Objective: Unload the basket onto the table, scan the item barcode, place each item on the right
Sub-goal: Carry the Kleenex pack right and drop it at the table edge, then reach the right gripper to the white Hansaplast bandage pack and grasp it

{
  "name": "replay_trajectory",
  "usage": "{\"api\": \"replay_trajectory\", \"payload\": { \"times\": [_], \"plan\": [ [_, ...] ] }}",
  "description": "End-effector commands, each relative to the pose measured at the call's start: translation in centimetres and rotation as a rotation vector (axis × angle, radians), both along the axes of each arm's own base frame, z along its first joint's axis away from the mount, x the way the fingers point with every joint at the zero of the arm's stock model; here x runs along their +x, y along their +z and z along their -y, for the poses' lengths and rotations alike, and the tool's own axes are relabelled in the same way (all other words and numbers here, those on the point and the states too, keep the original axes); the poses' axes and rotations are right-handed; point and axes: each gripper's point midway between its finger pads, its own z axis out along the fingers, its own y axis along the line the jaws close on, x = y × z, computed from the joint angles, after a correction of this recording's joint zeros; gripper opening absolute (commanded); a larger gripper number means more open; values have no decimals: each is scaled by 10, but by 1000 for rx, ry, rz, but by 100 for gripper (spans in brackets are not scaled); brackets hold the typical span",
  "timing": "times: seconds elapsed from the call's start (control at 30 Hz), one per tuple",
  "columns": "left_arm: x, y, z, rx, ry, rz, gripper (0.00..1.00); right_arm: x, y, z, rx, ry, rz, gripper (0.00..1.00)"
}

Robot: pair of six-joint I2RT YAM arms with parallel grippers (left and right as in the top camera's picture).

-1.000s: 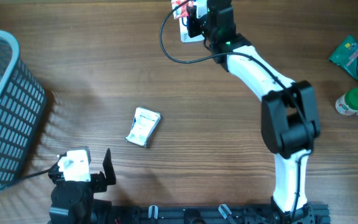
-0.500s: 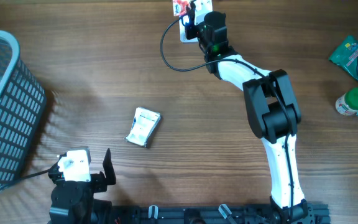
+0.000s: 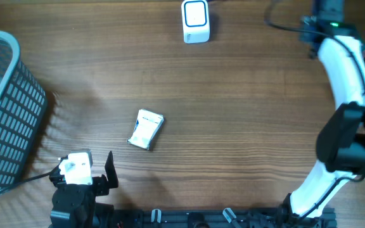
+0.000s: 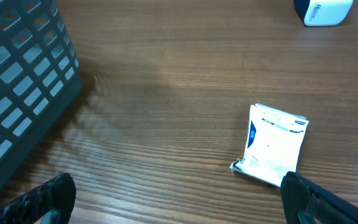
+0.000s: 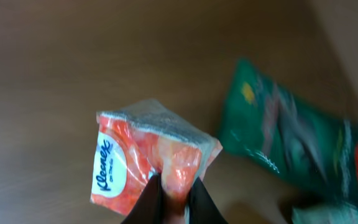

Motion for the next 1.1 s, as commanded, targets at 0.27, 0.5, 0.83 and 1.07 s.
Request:
{"api": "replay_trajectory", "payload": {
  "times": [0.27, 0.5, 0.83, 1.07],
  "plan": [
    [0, 1, 2, -10, -9, 6, 100, -72, -103, 107, 259, -196, -188, 82],
    [0, 1, 2, -10, -9, 6, 100, -32, 52, -93, 1165, 379, 137, 100],
    [0, 1, 2, -10, -9, 6, 100, -165, -9, -377, 1252, 727, -543, 100],
    [0, 1, 2, -10, -9, 6, 100, -218, -61, -466, 890, 350, -552, 100]
  ]
}}
